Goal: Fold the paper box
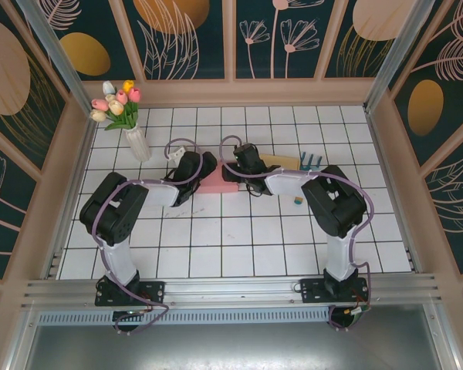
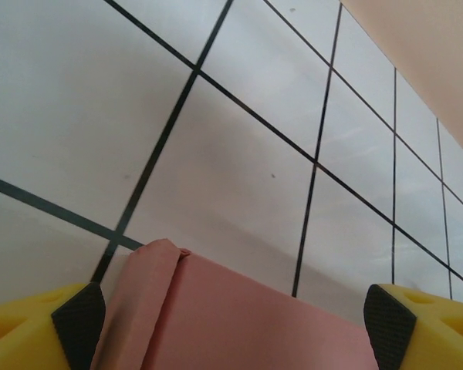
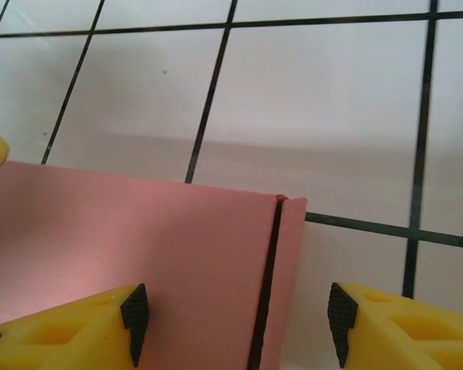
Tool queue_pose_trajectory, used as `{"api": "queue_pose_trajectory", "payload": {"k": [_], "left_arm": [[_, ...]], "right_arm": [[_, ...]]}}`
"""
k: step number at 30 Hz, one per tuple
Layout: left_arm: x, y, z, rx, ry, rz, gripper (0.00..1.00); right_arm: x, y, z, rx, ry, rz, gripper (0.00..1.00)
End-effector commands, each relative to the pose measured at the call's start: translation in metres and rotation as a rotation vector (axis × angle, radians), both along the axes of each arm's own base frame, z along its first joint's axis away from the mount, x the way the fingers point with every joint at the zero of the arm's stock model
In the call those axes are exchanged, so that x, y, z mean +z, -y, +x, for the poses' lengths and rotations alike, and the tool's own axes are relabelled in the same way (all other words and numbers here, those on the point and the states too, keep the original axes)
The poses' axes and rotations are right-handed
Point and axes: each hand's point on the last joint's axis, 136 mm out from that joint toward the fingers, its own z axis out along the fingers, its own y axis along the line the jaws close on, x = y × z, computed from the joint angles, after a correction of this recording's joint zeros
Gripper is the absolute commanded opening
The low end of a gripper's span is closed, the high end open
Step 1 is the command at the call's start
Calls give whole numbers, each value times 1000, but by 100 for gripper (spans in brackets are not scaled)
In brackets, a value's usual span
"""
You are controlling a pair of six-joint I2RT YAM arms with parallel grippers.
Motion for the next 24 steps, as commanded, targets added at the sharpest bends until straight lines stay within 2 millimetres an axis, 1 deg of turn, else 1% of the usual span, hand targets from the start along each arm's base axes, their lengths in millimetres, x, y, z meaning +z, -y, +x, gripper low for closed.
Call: {"api": "queue_pose_trajectory", "payload": {"k": [1,4,6,8,11,13,14,18,19,22,24], "left_arm": [[-11,3,0,-30,-32,5,89],[-9,5,-1,-37,-31,-5,89],[-5,3,-1,-37,-27,7,90],[3,-3,-1,-26,-21,39,91],[20,-13,-2,-7,-4,106,94],[36,-22,-5,4,19,145,96],[47,-26,-7,11,39,160,97],[85,-44,-19,26,99,233,98],[93,-50,-22,35,114,257,98],[125,-73,-37,67,193,343,99],[145,-88,-50,93,262,387,99]], "right_arm": [[0,23,-5,-88,-7,-39,67],[4,21,-12,-66,-5,-16,67],[13,20,-16,-50,8,2,67],[23,19,-19,-39,22,18,67],[38,18,-24,-23,39,48,67],[47,20,-28,-15,51,57,67],[53,22,-30,-14,62,59,67],[74,39,-36,-29,118,24,68],[79,44,-38,-32,133,10,68],[102,64,-44,-48,211,-38,69],[120,83,-48,-92,271,-63,70]]}}
